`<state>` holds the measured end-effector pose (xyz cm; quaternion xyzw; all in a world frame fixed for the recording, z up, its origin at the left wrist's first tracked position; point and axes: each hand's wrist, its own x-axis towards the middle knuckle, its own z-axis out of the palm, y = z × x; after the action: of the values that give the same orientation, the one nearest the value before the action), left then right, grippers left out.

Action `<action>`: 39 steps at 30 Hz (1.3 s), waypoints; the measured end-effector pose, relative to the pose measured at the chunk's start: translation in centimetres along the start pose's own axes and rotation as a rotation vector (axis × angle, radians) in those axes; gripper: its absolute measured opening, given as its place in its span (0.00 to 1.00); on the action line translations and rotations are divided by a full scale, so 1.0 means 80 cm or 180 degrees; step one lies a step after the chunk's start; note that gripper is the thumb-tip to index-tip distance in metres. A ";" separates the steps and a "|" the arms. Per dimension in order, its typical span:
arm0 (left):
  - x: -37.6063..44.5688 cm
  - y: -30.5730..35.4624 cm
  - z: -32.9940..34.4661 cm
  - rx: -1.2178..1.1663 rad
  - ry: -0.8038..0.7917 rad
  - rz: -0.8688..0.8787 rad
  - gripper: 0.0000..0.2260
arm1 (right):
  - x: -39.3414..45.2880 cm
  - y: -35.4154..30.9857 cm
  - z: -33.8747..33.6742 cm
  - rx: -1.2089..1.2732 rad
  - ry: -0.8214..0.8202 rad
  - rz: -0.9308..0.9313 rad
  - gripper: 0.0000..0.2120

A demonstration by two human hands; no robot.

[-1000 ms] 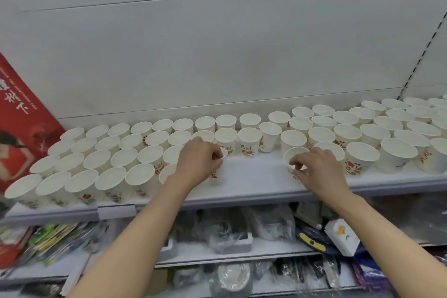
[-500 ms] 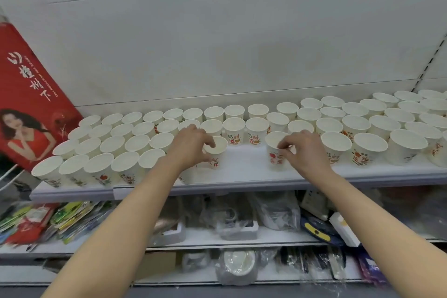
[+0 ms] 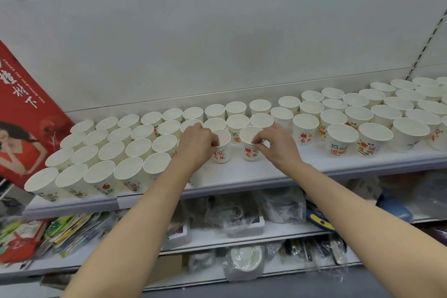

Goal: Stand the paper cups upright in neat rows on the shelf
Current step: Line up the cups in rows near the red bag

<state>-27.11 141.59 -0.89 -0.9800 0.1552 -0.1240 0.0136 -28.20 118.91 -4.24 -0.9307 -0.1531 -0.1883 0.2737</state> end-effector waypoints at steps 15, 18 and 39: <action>-0.009 0.000 0.007 -0.0149 0.0081 0.0105 0.07 | -0.006 -0.020 0.020 -0.0313 0.0185 -0.0129 0.02; -0.007 0.001 0.011 -0.0128 0.0125 0.0065 0.07 | -0.005 -0.019 0.020 -0.0288 0.0095 -0.0075 0.02; 0.125 0.258 0.027 -0.0347 0.0002 0.0552 0.17 | -0.092 0.199 -0.138 -0.0857 0.0959 -0.0225 0.06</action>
<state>-23.58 118.85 -1.96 -0.9621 0.2459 -0.1140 -0.0290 -31.45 98.51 -6.00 -0.9143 -0.1164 -0.3536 0.1598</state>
